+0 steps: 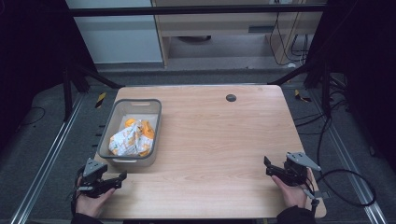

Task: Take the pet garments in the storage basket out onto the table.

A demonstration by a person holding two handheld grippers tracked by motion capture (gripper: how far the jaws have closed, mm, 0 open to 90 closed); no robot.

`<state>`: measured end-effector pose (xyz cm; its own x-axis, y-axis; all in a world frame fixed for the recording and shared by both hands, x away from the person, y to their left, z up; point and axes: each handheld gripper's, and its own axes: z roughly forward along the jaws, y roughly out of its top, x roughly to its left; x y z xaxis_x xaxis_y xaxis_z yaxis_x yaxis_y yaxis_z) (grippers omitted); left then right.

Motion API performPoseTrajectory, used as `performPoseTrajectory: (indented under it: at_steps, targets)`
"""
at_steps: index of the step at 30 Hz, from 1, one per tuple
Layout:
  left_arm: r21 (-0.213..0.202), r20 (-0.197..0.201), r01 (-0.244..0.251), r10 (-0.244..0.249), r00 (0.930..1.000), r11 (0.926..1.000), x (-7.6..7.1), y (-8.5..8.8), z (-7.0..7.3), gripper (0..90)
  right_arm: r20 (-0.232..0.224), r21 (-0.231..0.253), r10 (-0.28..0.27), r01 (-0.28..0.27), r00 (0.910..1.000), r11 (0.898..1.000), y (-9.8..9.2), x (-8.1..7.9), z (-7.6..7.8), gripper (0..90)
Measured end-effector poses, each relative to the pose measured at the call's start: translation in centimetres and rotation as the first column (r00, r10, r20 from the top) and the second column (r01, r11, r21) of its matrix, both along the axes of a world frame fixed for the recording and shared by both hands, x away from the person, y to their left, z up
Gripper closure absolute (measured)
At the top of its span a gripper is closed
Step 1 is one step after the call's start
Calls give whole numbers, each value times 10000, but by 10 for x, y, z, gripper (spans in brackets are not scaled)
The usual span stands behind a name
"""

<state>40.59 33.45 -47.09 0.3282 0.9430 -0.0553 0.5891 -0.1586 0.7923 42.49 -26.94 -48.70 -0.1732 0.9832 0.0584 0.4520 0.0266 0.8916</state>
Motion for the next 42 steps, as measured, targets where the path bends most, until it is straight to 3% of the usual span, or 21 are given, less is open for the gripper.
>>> performPoseTrajectory:
  at_steps: [4, 11, 18, 29, 39, 42]
  targets:
    - [-254, 293, -77, 85, 9995, 9996, -2, 3, 8, 160, 236, 87, -33, 31, 9997, 10000, -2, -2, -2, 94]
    - [-560, 780, -170, 214, 9967, 9983, -4, 9, 25, 161, 167, -334, 7, -1, 9999, 9994, -1, -1, -9, 93]
    - [-691, 1110, -175, 252, 9935, 9975, 1, 12, 44, 168, 44, -228, -49, 50, 10000, 9997, -2, -2, -12, 93]
    - [-651, 1316, 101, -15, 9913, 9978, 15, 10, 66, 168, 36, -340, -3, 4, 10000, 9994, -3, -5, -15, 91]
    - [-708, 1429, 335, -231, 9895, 9969, 36, 3, 81, 170, 0, -474, -53, 53, 10000, 9989, -5, -5, -17, 91]
    - [-1032, 1293, 451, -316, 9911, 9936, 45, 3, 85, 182, -7, -501, -73, 72, 10000, 9987, -6, -5, -18, 91]
